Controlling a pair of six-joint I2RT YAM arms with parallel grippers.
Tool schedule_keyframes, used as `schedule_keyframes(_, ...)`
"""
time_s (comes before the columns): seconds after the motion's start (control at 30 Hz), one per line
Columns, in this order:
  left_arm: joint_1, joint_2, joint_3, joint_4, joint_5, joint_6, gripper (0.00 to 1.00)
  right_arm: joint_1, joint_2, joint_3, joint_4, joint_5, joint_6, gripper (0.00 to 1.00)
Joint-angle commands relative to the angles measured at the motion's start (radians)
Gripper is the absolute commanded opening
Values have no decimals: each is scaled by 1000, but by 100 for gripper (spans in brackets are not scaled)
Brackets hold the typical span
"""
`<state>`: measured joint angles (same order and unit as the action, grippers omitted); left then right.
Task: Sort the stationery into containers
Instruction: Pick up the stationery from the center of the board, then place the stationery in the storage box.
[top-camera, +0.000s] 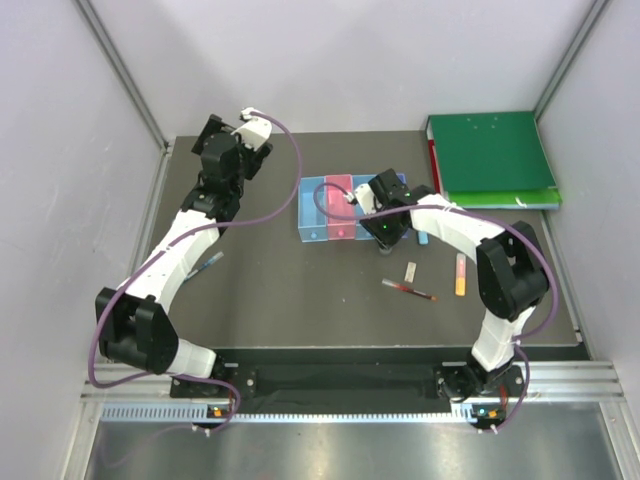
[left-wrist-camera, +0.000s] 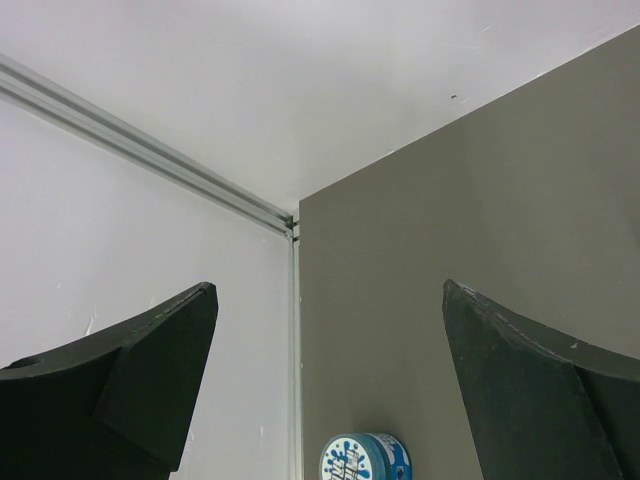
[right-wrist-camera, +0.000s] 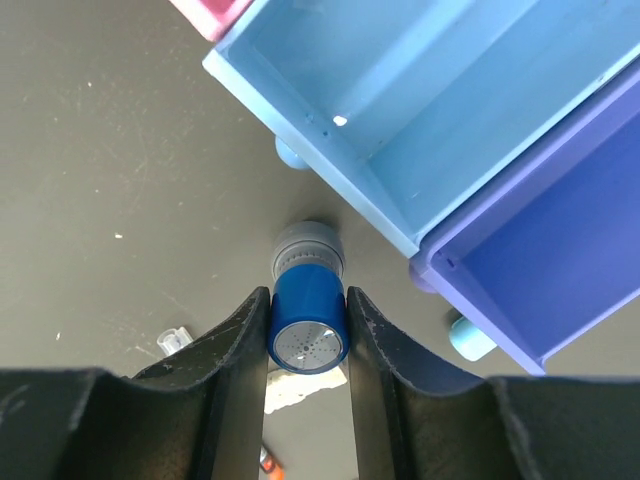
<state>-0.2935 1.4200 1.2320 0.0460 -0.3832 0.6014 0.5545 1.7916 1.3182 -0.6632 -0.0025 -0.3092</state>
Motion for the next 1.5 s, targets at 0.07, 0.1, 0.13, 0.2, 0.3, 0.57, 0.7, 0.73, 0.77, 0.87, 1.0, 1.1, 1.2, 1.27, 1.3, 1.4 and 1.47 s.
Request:
schedule_keyframes(0.07,-4,-10,-6,57,-6,-3,99,4,-37,111,-84,-33,-27,11)
schedule_keyframes(0.1,-4,-10,-8,60,-5,0,99,5,-47,127,-99,-45,-31,11)
schedule_keyframes(0.13,-4,-12,-14,64,0,3,99,5,-54,144,-113,-68,-33,10)
schedule_keyframes(0.2,-4,-12,-16,68,1,5,99,5,-66,200,-156,-94,-41,10)
schedule_keyframes(0.3,-4,-6,-11,74,1,0,99,5,-67,272,-199,-136,-53,10)
schedule_keyframes(0.57,-4,10,-5,92,0,-6,99,-63,3,433,-200,-102,-57,10)
schedule_keyframes(0.7,-6,19,-3,100,-6,-11,99,-149,86,545,-173,-85,-54,9)
schedule_keyframes(0.73,-6,22,-2,101,-8,-11,99,-162,106,597,-168,-80,-54,9)
schedule_keyframes(0.77,-6,25,0,104,-8,-11,99,-175,144,625,-168,-79,-54,9)
schedule_keyframes(0.87,-6,37,6,106,-10,-11,99,-211,205,703,-141,-73,-64,9)
schedule_keyframes(1.0,-6,53,24,106,-13,-5,99,-231,258,725,-98,-70,-83,9)
schedule_keyframes(1.1,-6,69,38,106,-17,1,99,-238,285,717,-75,-71,-85,9)
schedule_keyframes(1.2,-6,82,47,112,-17,9,99,-248,307,711,-59,-74,-82,9)
schedule_keyframes(1.27,-6,94,55,109,-20,9,99,-251,316,705,-52,-73,-80,9)
schedule_keyframes(1.3,-6,99,63,110,-19,8,99,-255,319,702,-47,-73,-83,9)
schedule_keyframes(1.4,-6,115,79,109,-17,8,99,-263,338,681,-29,-74,-79,9)
schedule_keyframes(1.47,-6,129,89,109,-17,8,99,-263,350,671,-18,-74,-77,9)
